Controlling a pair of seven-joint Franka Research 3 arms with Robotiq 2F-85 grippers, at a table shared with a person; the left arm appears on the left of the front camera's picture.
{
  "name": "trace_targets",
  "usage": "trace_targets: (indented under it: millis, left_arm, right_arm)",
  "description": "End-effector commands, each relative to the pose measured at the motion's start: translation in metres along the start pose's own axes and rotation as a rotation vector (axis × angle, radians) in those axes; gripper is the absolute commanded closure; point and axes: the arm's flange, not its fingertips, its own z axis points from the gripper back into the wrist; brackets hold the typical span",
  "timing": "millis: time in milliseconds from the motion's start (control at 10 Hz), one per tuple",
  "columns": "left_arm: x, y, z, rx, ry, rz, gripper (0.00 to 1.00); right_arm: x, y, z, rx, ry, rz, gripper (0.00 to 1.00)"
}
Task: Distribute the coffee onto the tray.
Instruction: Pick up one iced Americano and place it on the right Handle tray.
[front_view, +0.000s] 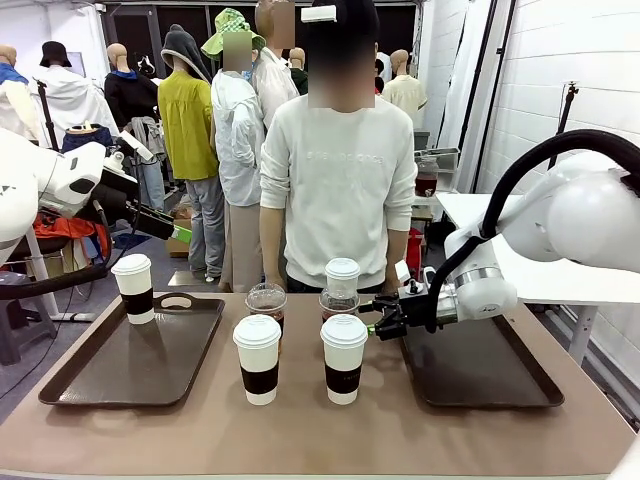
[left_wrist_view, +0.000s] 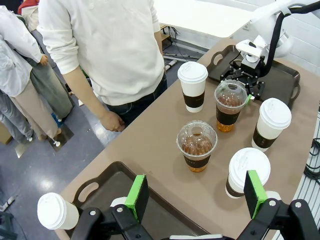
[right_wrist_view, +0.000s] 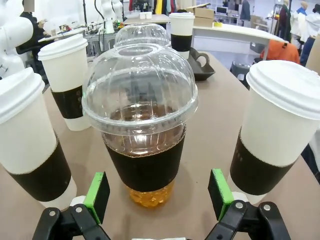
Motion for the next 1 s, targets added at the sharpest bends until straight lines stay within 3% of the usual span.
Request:
trace_targets:
  millis: [0, 900]
  left_arm:
    - [-0.002, 0.002, -0.001, -0.012, -0.009, 0.001, 0.0]
    - [-0.002, 0.002, -0.001, -0.012, -0.009, 0.001, 0.0]
  right_arm:
    - [-0.006, -0.008, -0.012, -0.007, -0.024, 0.004, 0.0]
    - [-0.004, -0.014, -0.038, 0.084, -0.047, -0.032, 0.0]
